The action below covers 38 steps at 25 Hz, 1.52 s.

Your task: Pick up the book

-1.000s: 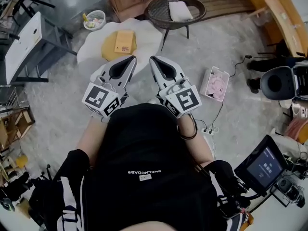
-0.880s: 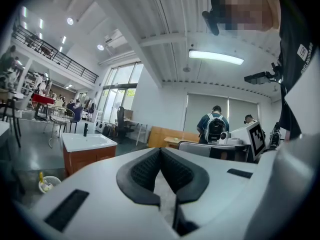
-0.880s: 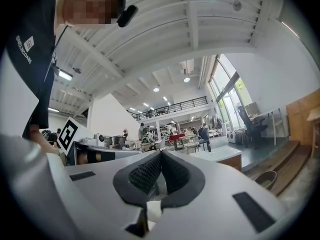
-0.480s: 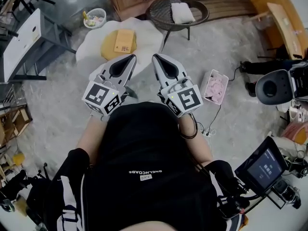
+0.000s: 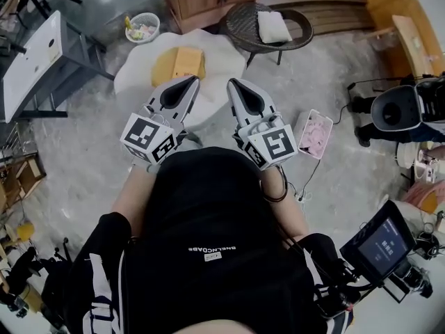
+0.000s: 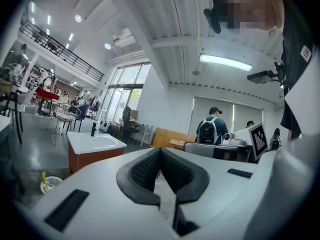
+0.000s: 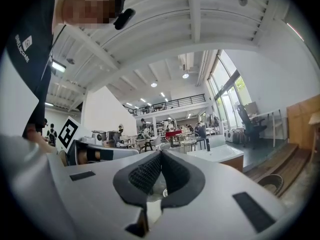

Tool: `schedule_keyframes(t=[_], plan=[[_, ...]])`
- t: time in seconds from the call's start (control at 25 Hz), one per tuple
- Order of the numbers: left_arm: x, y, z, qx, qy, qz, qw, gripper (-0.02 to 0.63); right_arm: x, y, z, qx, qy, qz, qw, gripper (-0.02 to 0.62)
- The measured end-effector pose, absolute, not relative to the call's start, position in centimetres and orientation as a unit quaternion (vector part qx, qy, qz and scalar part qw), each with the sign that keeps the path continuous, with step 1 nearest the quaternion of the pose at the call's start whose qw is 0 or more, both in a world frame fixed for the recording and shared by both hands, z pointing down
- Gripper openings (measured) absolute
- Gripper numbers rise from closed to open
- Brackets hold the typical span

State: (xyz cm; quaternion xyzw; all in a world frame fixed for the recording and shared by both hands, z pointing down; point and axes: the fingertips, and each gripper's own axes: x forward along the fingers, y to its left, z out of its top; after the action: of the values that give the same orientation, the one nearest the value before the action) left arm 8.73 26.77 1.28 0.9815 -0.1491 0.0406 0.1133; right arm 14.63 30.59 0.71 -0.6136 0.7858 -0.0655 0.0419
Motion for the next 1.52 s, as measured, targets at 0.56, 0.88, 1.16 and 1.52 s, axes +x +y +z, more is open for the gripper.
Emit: schedule_keyframes(t=[0.56,0.88,1.16,1.52], plan=[[3.2,15.1,0.7,0.985,-0.13,0.036,0.109,0.014,9.7,18.1,0.7,-0.615,0.782,-0.08,0.063,0.023],[1.5,10.9,1.4,0.986,-0.122,0.034,0.109,0.014,8.1,14.2,1.2,-0.617,0.782,-0.077,0.048,0.023],[-0.8,7.6,2.1,0.98,-0.144,0.024,0.135,0.014,7.3,12.0,1.8,-0.62,0.778,-0.095,0.037,0.023],[-2.0,3.7,4.1,0.967,-0.198,0.041,0.151,0.014,9.0,8.9,3.3,-0.61,0.778,-0.14,0.057,0.023]])
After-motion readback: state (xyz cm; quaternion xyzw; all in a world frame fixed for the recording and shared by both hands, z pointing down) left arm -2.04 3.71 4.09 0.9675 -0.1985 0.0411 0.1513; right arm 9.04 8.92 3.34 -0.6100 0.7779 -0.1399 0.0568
